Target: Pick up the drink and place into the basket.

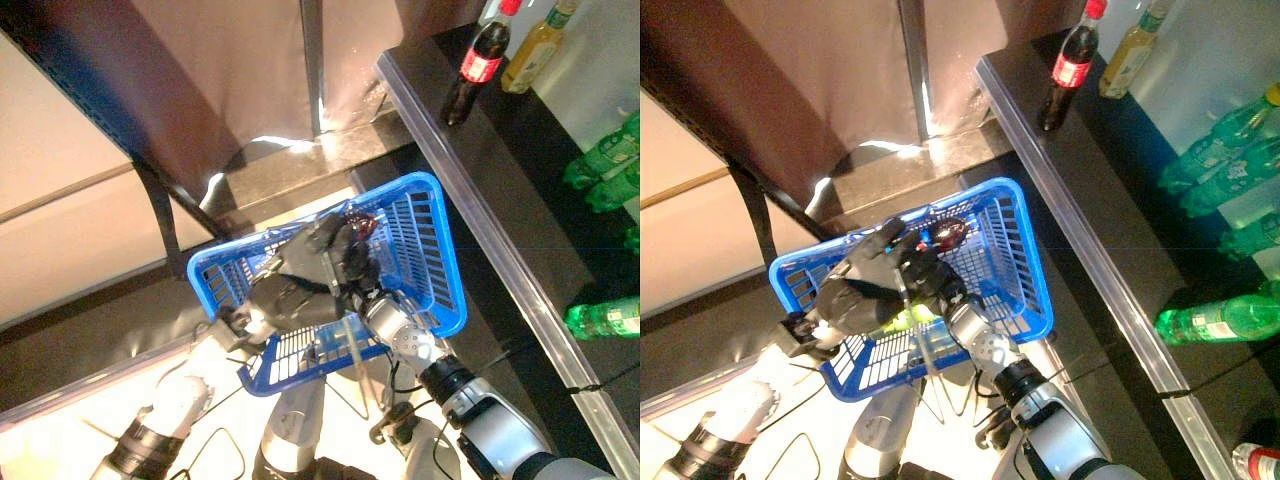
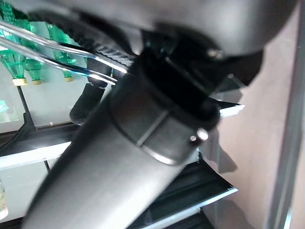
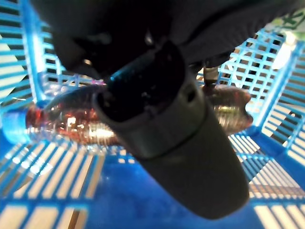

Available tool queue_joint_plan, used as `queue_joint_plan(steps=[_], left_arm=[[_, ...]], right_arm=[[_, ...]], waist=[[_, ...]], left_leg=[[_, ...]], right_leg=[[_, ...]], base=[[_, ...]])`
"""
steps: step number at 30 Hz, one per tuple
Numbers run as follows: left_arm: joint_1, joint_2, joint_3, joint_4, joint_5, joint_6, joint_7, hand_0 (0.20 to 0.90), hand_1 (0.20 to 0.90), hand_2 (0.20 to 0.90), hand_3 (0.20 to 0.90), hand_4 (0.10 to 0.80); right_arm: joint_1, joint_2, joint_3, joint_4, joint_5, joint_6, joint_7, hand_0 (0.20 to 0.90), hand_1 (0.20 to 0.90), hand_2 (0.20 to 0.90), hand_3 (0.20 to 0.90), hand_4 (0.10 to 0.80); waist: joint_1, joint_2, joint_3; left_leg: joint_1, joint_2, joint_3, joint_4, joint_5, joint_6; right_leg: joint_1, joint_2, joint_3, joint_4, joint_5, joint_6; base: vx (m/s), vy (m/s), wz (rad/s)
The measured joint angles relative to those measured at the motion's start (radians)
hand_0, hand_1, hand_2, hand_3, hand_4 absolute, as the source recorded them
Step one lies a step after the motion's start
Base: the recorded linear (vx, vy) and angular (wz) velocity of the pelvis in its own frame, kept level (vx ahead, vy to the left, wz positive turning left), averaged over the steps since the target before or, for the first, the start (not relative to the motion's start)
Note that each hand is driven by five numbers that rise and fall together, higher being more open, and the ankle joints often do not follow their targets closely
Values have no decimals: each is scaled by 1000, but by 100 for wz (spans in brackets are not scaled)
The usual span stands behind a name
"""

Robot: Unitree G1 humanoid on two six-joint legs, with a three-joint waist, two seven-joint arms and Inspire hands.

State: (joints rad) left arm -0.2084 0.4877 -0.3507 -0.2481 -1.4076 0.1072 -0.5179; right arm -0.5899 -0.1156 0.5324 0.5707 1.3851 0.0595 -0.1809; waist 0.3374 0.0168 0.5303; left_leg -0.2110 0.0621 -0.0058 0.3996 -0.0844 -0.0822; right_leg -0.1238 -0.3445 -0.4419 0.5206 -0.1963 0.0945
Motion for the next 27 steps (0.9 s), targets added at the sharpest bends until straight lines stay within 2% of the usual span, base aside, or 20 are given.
queue_joint_plan(steps=[4, 9, 12, 17, 23, 27], left_arm=[[-45, -58, -51, 18, 47, -106, 129, 300, 300, 300, 200, 100], [-78, -87, -62, 109, 105, -224, 243, 300, 300, 300, 200, 100], [-78, -94, -62, 134, 116, -248, 301, 300, 300, 300, 200, 100], [-76, -169, -64, 170, 116, -264, 342, 300, 300, 300, 200, 100], [-75, -170, -64, 185, 115, -279, 342, 300, 300, 300, 200, 100], [-74, -170, -56, 186, 107, -301, 342, 300, 300, 300, 200, 100]], right_arm=[[35, -1, 49, -30, -31, 5, -1, 900, 900, 900, 900, 800], [129, -21, 55, -238, -137, 10, 9, 900, 900, 900, 900, 800], [155, -65, 40, -345, -189, 21, 45, 900, 900, 900, 900, 800], [198, -109, -20, -366, -258, 34, 79, 900, 900, 900, 900, 800], [254, -134, -101, -405, -293, 41, 122, 900, 900, 900, 900, 800], [271, -134, -117, -423, -293, 42, 139, 900, 900, 900, 900, 800]], waist=[[-80, -16, -5], [-168, -40, -18], [-187, -45, -21], [-231, -68, -19], [-269, -79, -21], [-275, -79, -21]], left_leg=[[6, 11, 29, 5, -8, 8], [3, 27, 67, 5, -11, 3], [4, 36, 89, 4, -13, 1], [28, 37, 116, -12, -14, 2], [55, 54, 132, -16, -20, -4], [56, 58, 133, -16, -20, -5]], right_leg=[[-15, 9, 36, -2, 8, -2], [-44, 23, 71, -5, 20, -7], [-68, 32, 98, -3, 27, -10], [-67, 36, 121, -4, 29, -7], [-49, 53, 138, -18, 34, -12], [-49, 59, 142, -18, 35, -14]], base=[[-9, 35, -23], [-4, 40, -25], [-3, 34, -23], [22, 19, -15], [36, 9, -10], [25, 8, -2]])
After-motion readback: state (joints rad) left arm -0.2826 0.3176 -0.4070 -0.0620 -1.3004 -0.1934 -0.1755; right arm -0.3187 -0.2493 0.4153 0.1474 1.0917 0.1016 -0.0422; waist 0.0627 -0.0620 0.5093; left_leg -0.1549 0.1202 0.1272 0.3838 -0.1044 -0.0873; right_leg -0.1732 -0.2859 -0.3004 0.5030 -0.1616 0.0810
